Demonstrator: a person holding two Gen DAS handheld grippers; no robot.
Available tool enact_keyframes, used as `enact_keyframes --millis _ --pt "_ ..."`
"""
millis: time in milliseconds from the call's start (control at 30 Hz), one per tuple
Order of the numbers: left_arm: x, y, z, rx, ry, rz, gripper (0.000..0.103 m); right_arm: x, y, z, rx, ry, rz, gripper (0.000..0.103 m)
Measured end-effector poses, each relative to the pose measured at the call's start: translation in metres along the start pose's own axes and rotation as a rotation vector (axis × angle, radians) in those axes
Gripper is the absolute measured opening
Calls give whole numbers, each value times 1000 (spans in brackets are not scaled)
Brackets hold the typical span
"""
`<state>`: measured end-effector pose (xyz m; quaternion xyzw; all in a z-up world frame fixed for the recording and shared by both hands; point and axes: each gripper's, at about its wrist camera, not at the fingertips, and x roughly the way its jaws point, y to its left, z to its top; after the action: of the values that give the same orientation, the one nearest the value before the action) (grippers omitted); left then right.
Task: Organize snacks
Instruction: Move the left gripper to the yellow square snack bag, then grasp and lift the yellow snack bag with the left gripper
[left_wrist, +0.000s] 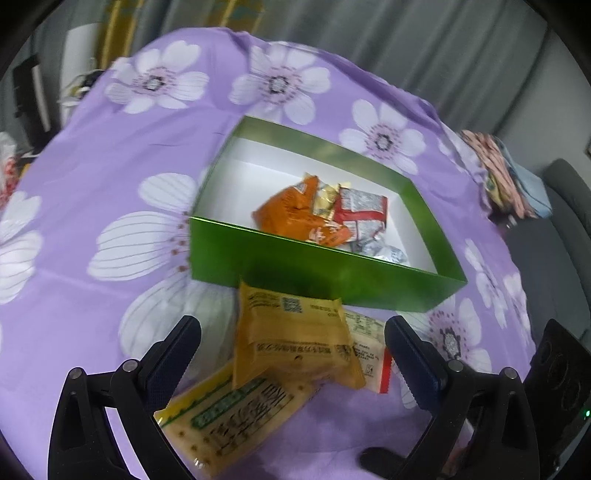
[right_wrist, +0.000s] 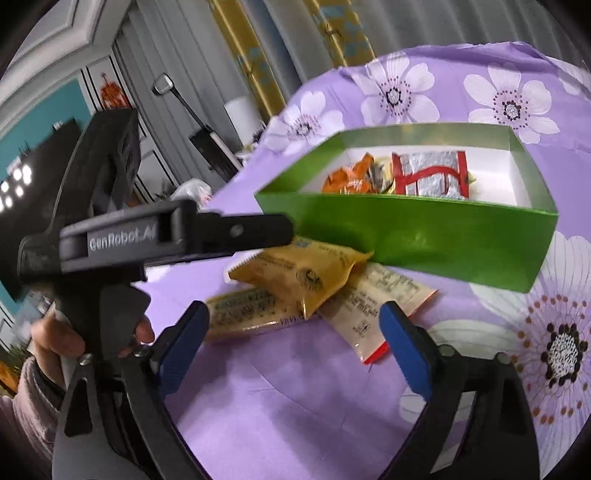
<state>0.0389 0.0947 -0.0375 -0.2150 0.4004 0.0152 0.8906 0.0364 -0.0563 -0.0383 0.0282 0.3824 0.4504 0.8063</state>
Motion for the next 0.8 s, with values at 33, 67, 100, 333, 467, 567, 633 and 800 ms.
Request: enact_keyframes --millis 33,67,100,333,467,567,633,800 --pt "3 1 -1 3 -1 -19 99 2 0 0 3 5 -11 88" --pt "6 1 -1 4 1 -31 99 3 0 1 3 9 -22 87" --pt "8 3 -2 5 2 -51 99 4 1 3 -5 14 -45 85" --pt "7 19 -1 -65 9 -139 99 18 5 14 -22 46 -96 82" --pt "9 25 -3 -76 6 -92 99 28 9 16 -39 73 -107 79" --pt "11 30 -6 -90 23 -109 99 34 10 19 -35 93 -114 76" --pt "9 31 -7 -89 17 -109 98 37 9 19 -29 99 -104 75" --pt "13 31 -8 -93 25 -113 85 40 9 20 -27 114 -113 71"
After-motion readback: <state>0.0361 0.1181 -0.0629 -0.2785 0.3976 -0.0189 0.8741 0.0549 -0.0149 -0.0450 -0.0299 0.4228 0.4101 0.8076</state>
